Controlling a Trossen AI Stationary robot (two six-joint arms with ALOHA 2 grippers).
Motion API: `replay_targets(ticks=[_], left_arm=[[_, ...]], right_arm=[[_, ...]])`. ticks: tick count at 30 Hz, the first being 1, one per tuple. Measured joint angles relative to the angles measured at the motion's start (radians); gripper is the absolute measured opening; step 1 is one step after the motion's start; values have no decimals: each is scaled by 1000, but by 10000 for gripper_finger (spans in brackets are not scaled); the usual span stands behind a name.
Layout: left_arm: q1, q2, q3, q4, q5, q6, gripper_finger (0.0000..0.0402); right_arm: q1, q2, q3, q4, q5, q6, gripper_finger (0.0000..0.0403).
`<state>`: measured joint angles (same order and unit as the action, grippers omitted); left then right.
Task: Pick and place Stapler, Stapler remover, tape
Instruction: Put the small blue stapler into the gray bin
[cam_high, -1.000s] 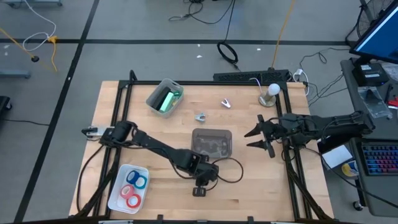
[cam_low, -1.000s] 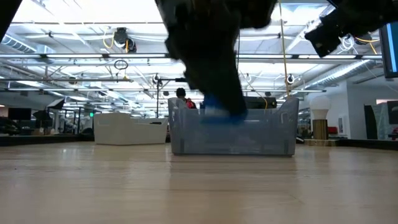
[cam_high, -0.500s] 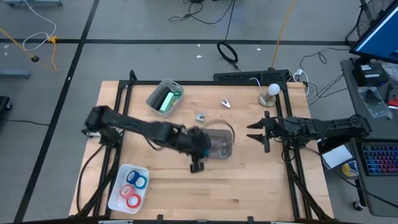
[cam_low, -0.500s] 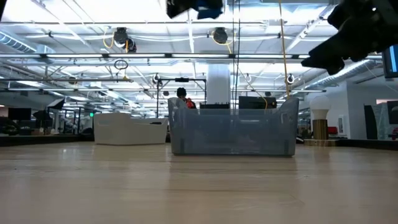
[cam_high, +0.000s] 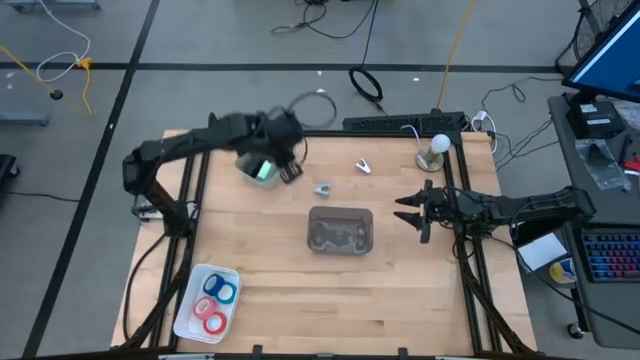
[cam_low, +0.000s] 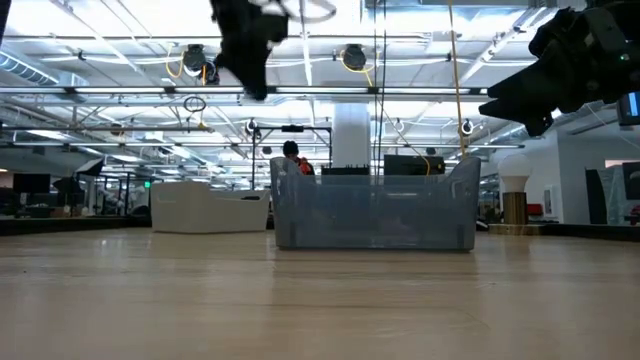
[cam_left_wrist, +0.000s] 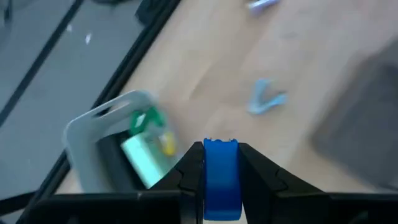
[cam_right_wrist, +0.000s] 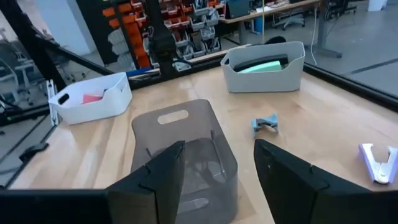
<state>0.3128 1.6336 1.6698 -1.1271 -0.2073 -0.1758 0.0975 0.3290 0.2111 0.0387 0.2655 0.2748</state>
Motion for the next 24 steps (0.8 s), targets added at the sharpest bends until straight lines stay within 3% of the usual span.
replay_targets(ticks=[6,10,18,24], left_arm=[[275,3,-92,84,153,117,64],[400,5,-182,180,239,143,64],[461,17,-353,512,294,108,64],[465,53,-420,551,290,11,64]], right_arm=[[0,0,-1,-4,0,52,187],[0,0,-1,-5,0,87,187],[0,0,-1,-5,0,141,187],[0,0,-1,-5,-3,163,187]])
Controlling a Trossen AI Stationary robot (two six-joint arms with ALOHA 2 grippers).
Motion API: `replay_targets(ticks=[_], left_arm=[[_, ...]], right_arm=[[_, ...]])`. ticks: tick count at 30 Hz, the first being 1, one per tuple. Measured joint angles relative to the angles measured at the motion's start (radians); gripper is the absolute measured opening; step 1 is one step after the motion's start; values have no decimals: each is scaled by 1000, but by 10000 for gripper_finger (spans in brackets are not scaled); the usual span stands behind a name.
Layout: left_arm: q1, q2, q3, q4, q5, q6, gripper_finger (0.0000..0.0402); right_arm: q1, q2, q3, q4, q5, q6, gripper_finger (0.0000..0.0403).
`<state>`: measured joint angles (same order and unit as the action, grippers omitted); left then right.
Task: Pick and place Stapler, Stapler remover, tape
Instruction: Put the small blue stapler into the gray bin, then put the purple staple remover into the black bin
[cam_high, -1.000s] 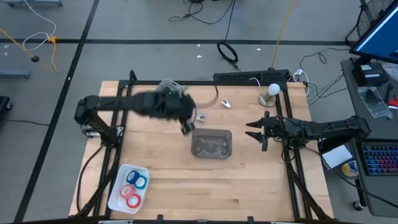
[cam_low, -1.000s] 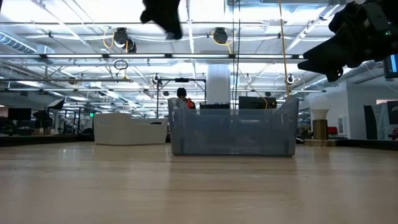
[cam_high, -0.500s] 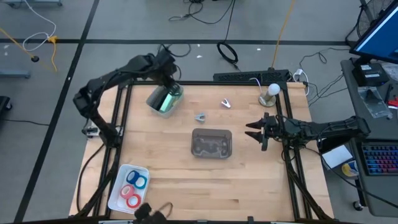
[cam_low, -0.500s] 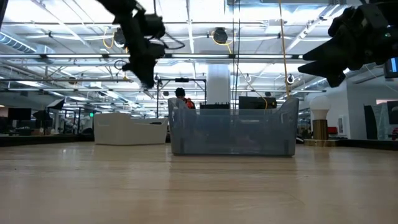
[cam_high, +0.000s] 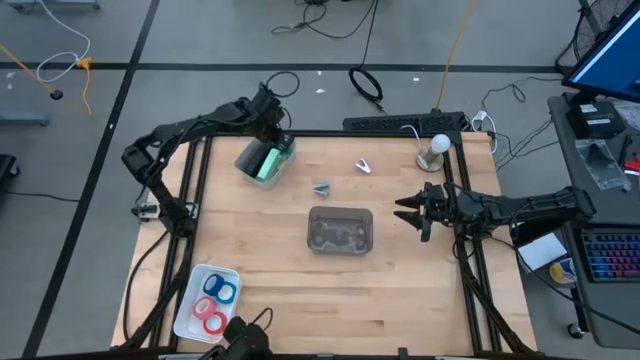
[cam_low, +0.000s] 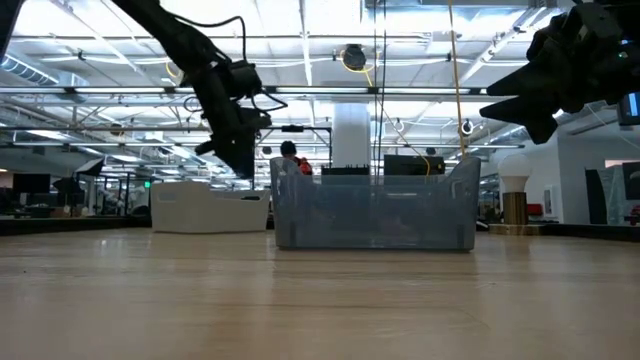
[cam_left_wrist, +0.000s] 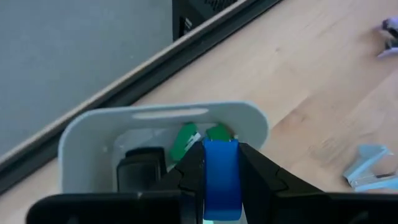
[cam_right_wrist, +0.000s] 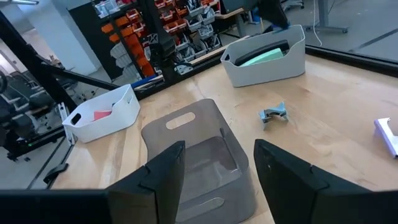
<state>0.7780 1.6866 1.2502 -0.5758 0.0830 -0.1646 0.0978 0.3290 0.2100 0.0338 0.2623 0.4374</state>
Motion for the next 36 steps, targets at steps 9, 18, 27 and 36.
replay_targets(ticks=[9,18,27,36], left_arm=[[-5,74,-14,83,4,-82,64],[-18,101,-14,84,-12,-149,75],[-20,101,-14,80,-14,-173,112],[-21,101,-14,80,-4,-190,134]], right_arm=[[0,0,0,0,2,0,187],[0,0,0,0,2,0,187],[0,0,0,0,0,-1,187],[0,0,0,0,-1,-3,187]])
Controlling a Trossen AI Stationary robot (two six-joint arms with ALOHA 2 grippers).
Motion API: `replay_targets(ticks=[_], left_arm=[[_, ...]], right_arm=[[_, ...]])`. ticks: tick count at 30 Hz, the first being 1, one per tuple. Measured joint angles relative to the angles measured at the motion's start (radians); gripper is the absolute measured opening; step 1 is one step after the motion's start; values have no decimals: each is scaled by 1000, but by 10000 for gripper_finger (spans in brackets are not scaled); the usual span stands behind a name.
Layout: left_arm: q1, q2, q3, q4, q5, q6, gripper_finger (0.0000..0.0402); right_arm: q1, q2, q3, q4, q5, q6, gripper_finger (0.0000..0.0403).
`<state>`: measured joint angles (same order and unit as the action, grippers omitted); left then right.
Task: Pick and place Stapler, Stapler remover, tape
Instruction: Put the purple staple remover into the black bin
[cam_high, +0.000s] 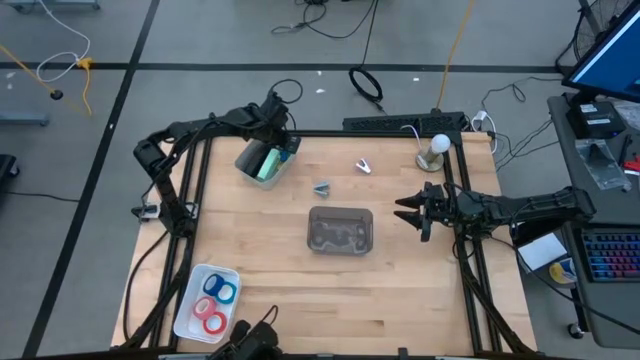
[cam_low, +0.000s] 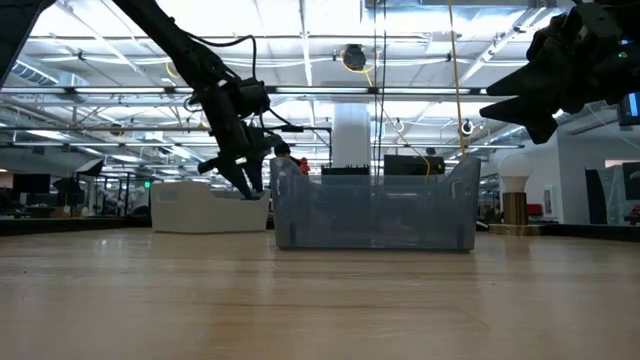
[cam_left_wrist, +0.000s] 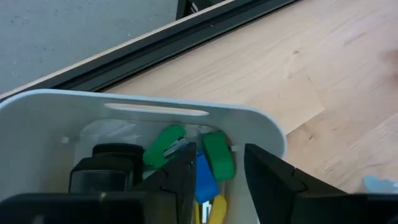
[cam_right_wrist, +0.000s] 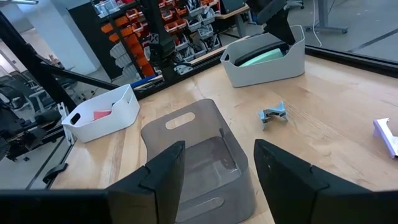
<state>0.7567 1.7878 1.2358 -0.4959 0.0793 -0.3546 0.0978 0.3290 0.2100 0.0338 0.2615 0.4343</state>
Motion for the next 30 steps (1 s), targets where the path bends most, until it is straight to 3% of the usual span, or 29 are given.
replay_targets(ticks=[4,10,13,16,21,30], left_arm=[[2,-17,0,0,44,0,137],[-2,-121,0,29,119,30,138],[-11,-194,0,26,131,63,138],[-23,-269,1,13,131,110,138],[-40,-393,1,-56,131,189,138],[-29,-546,2,-212,102,221,138]], right_arm=[[0,0,0,0,-1,5,187],[0,0,0,5,2,158,187],[0,0,0,34,63,194,187],[-1,2,0,145,148,121,187],[-1,47,17,370,170,-111,185],[-59,334,257,130,236,-167,145]])
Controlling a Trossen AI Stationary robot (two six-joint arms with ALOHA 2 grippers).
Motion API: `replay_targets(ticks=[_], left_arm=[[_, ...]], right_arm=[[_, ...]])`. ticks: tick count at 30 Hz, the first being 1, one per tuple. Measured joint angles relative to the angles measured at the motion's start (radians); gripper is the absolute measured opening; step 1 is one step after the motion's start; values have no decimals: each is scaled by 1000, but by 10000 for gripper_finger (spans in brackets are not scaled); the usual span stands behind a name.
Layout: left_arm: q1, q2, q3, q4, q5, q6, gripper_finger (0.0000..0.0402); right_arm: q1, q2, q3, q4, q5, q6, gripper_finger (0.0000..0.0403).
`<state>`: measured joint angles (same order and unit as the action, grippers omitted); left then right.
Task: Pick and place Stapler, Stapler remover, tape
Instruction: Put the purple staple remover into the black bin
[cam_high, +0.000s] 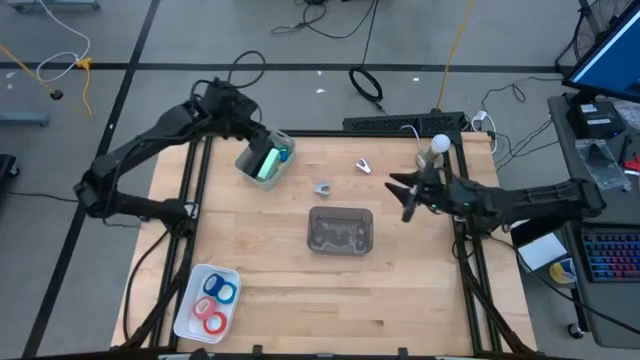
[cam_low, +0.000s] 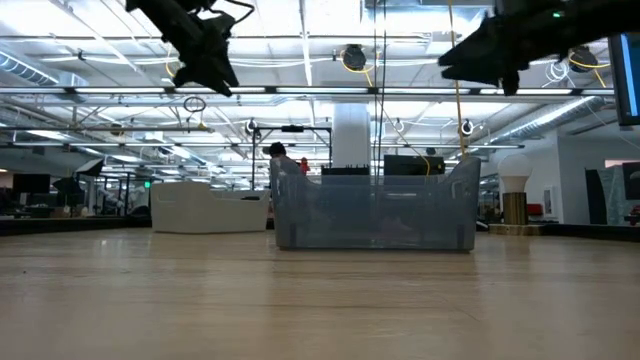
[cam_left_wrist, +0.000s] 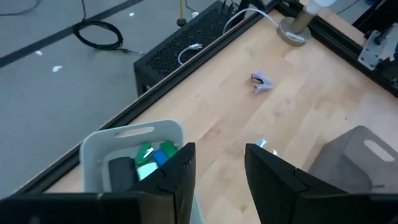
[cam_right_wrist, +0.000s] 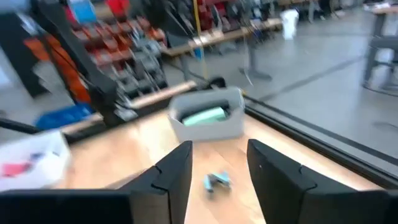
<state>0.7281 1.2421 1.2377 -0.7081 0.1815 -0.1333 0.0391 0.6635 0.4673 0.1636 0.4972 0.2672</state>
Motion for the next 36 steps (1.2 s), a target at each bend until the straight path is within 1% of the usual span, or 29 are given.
replay_targets(ticks=[6,10,12,14,17,19,22,24,28,32,36], left_arm=[[10,-64,0,-43,-2,46,138],[12,-100,0,-46,2,74,138],[7,-120,-1,-45,2,81,138],[-7,-144,-25,-9,2,91,138],[-19,-198,-115,106,3,74,138],[-27,-242,-197,205,6,47,138],[-48,-311,-330,344,13,0,137],[-70,-355,-409,421,49,-11,136],[-124,-434,-567,590,62,-73,136],[-188,-497,-710,774,37,-133,136],[-242,-544,-801,829,-19,-163,136]], right_arm=[[-87,219,196,-181,-3,3,128],[-171,346,306,-320,-5,54,121],[-224,396,355,-399,-46,92,118],[-286,439,395,-459,-128,133,115],[-376,493,420,-482,-277,163,112],[-427,517,422,-482,-342,158,110],[-484,543,422,-479,-340,128,109],[-521,552,422,-467,-341,73,109],[-568,562,422,-383,-342,-3,107],[-577,561,422,-333,-343,-42,104],[-574,562,422,-335,-345,-53,104]])
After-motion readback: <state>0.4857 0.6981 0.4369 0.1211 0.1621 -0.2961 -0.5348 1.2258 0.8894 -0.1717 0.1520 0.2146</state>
